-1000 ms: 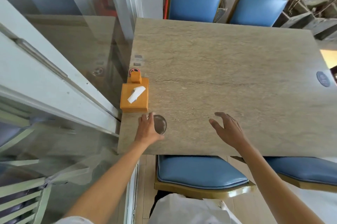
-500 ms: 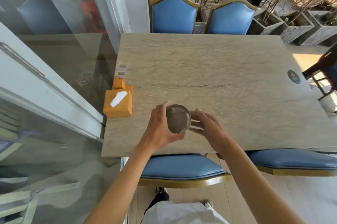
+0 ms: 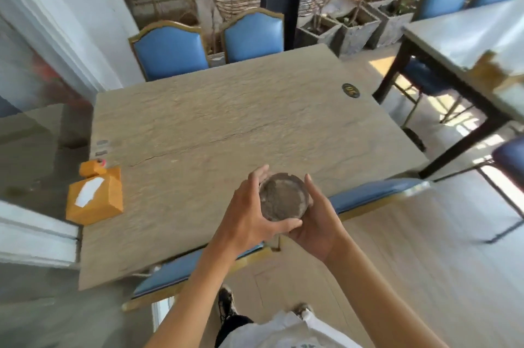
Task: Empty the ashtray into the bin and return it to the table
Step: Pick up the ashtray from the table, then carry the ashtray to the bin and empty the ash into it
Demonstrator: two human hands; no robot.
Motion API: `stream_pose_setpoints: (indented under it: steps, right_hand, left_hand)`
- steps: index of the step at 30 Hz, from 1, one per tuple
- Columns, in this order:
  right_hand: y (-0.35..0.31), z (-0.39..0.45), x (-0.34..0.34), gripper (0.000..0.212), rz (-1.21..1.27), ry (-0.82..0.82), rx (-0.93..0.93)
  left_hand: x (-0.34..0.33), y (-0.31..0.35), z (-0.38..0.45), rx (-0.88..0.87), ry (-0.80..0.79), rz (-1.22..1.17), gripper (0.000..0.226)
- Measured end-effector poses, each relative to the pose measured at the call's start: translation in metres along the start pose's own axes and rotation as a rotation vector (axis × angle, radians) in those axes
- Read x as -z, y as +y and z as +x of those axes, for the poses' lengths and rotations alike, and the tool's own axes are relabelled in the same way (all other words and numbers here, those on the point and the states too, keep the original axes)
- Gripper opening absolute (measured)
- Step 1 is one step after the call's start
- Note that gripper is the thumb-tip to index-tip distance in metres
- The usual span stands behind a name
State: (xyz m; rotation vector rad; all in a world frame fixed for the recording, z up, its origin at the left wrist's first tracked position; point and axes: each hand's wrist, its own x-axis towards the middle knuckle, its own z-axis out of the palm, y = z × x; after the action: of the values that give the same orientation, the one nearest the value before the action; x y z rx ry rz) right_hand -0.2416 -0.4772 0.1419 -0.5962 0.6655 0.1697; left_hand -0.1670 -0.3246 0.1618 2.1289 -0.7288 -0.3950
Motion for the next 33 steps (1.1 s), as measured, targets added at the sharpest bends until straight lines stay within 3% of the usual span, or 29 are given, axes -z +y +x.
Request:
stream_pose_setpoints:
  steps: [5, 10, 15, 23, 33]
  right_hand:
    - [-0.036, -0.050, 0.072, 0.065, 0.118, 0.079, 0.093]
    - [-0.065, -0.083, 0.139, 0.069, 0.221, 0.080, 0.188]
    - [-0.090, -0.098, 0.194, 0.074, 0.359, 0.039, 0.280]
    - [-0.158, -0.092, 0.283, 0.077, 0.478, 0.072, 0.319]
    - [-0.290, -0.081, 0.399, 0.073, 0.550, 0.248, 0.333]
  left_hand:
    - [-0.075, 0.052, 0.012, -0.087, -0.155, -0.016, 0.116]
    - [-0.136, 0.088, 0.023, -0.068, -0.218, -0.111, 0.072]
    - [-0.176, 0.098, 0.052, -0.094, -0.236, -0.101, 0.050]
    - [-0.247, 0.121, 0.149, -0.133, -0.351, 0.000, 0.057]
    - [-0.360, 0.163, 0.291, -0.118, -0.470, 0.053, 0.053]
